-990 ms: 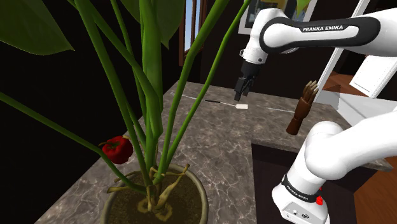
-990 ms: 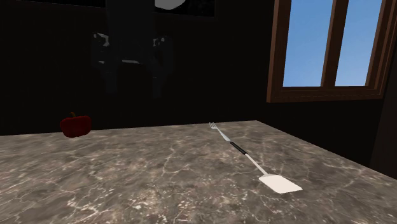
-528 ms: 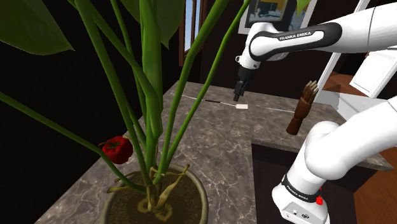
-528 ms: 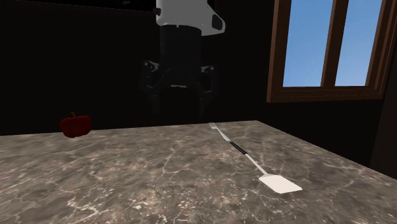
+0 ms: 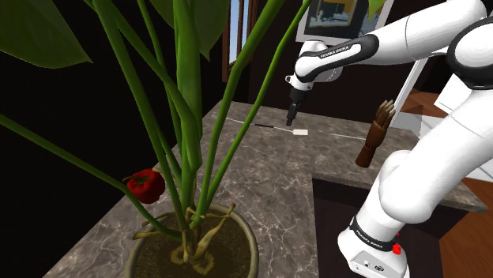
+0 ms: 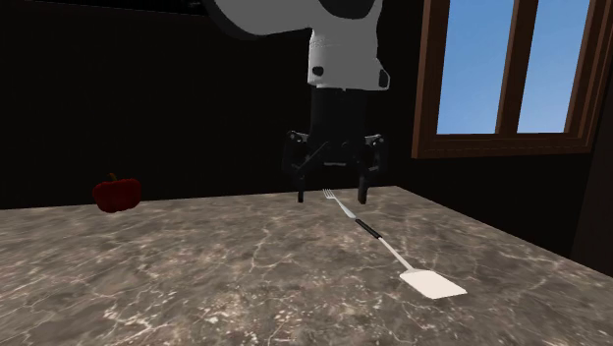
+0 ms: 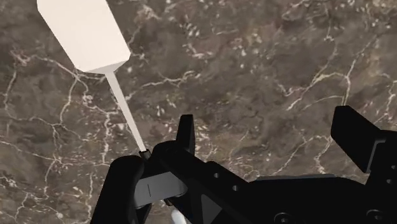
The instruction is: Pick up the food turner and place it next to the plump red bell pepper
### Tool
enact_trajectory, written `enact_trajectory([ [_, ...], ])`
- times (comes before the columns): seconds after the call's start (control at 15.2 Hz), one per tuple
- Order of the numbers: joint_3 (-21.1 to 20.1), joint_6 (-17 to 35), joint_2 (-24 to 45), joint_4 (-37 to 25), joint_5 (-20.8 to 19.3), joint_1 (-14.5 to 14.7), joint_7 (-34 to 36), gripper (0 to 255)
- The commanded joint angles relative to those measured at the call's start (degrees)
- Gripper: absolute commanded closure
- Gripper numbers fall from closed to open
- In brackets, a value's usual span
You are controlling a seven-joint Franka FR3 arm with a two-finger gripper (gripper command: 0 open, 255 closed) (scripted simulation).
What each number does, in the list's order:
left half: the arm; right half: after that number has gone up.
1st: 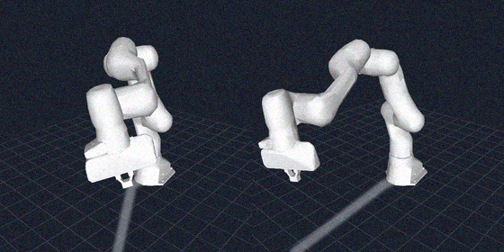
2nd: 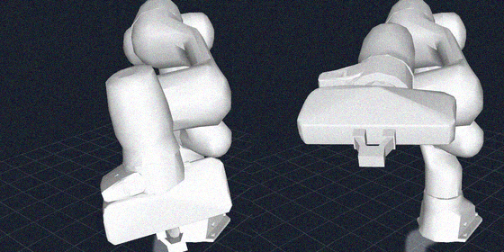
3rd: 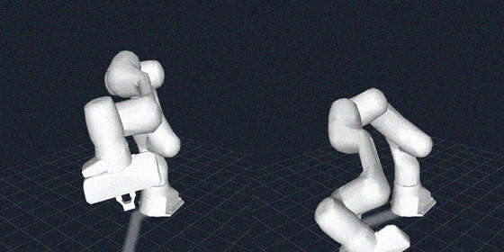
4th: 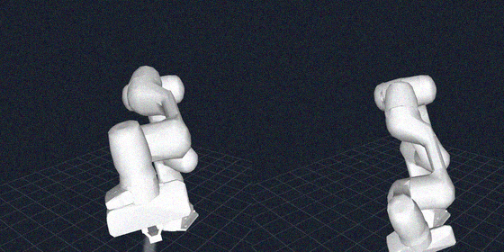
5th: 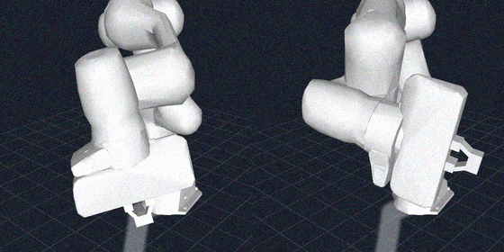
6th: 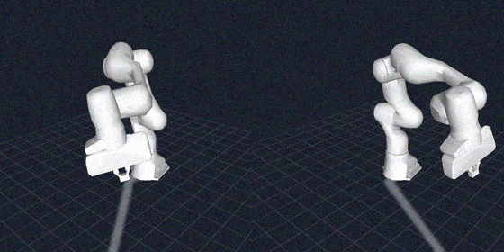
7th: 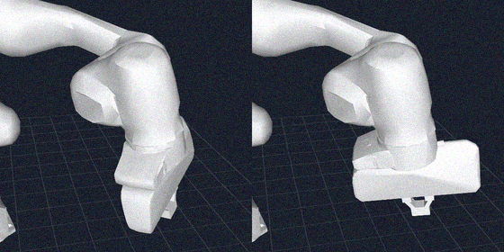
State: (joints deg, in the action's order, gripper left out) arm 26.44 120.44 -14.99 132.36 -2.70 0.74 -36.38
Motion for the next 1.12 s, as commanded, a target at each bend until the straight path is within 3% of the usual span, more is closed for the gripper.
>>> enact_trajectory([
  [0.0, 2.35, 1.94, 5.13, -2.96, 1.82, 0.32, -5.27, 0],
  [0.33, 5.26, 4.47, 17.58, -11.35, 8.65, -0.07, -17.05, 0],
  [0.59, 5.06, 4.75, 27.77, -19.67, 14.71, -2.67, -25.77, 0],
  [1.06, 4.09, 8.51, 30.52, -18.21, 16.83, -3.36, -27.18, 0],
])
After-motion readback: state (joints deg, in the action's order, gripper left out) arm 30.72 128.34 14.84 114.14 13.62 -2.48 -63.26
